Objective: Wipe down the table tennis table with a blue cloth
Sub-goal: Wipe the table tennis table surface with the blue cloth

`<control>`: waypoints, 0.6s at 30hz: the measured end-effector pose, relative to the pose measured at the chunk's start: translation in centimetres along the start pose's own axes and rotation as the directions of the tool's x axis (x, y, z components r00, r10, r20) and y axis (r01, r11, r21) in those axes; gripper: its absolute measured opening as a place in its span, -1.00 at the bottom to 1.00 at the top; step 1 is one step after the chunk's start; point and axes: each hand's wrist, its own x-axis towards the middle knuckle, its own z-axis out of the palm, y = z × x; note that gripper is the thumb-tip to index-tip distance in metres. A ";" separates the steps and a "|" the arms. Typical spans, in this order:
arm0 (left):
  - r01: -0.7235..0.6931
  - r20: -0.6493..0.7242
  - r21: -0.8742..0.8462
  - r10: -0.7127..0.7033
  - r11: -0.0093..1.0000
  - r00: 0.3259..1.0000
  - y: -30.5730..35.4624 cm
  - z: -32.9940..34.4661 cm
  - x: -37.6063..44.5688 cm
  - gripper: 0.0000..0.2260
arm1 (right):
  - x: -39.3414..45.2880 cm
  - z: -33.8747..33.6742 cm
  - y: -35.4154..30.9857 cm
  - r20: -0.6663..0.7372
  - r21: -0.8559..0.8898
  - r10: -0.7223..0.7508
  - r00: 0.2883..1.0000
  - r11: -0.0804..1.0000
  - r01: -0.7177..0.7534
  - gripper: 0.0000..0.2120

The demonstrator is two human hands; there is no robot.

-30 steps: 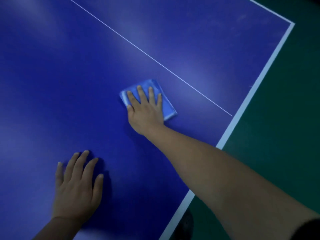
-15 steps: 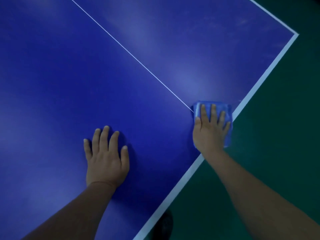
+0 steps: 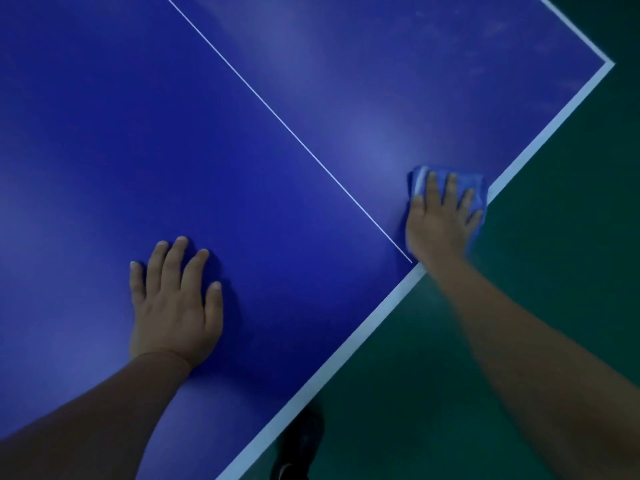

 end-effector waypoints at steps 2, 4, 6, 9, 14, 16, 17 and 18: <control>0.004 0.003 -0.002 -0.004 1.000 1.000 0.0 -0.1 0.0 -0.47 | -4.8 1.7 -2.0 -0.035 -0.066 -0.241 0.970 0.969 0.239 -0.48; 0.000 -0.005 0.005 0.000 1.000 1.000 -0.1 0.0 -0.1 -0.47 | -11.8 3.6 -2.6 0.044 -0.107 -0.664 0.747 0.740 0.664 -0.49; -0.002 -0.011 0.012 0.002 1.000 1.000 -0.2 0.0 -0.2 -0.46 | -13.4 3.8 -0.7 0.138 -0.098 -0.859 0.494 0.484 0.869 -0.51; 0.001 -0.007 0.010 -0.001 1.000 1.000 -0.2 0.1 -0.1 -0.46 | -4.2 1.5 2.2 0.063 -0.222 -0.761 0.646 0.620 0.752 -0.48; -0.007 -0.004 0.026 0.007 1.000 1.000 0.1 -0.1 -0.2 -0.46 | 4.1 -1.1 2.5 -0.015 -0.019 -0.066 0.998 0.998 0.065 -0.45; -0.006 0.001 0.026 0.006 1.000 1.000 -0.1 -0.2 -0.1 -0.46 | -0.2 0.9 -0.7 -0.030 -0.091 -0.192 0.981 0.978 0.188 -0.45; -0.006 0.004 0.030 0.005 1.000 1.000 -0.1 -0.2 -0.2 -0.46 | -3.5 1.9 -2.3 -0.028 -0.125 -0.374 0.927 0.922 0.368 -0.45; -0.005 0.006 0.035 0.005 0.999 1.000 -0.1 -0.1 -0.3 -0.46 | -7.1 2.7 -3.3 0.013 -0.123 -0.569 0.822 0.815 0.566 -0.46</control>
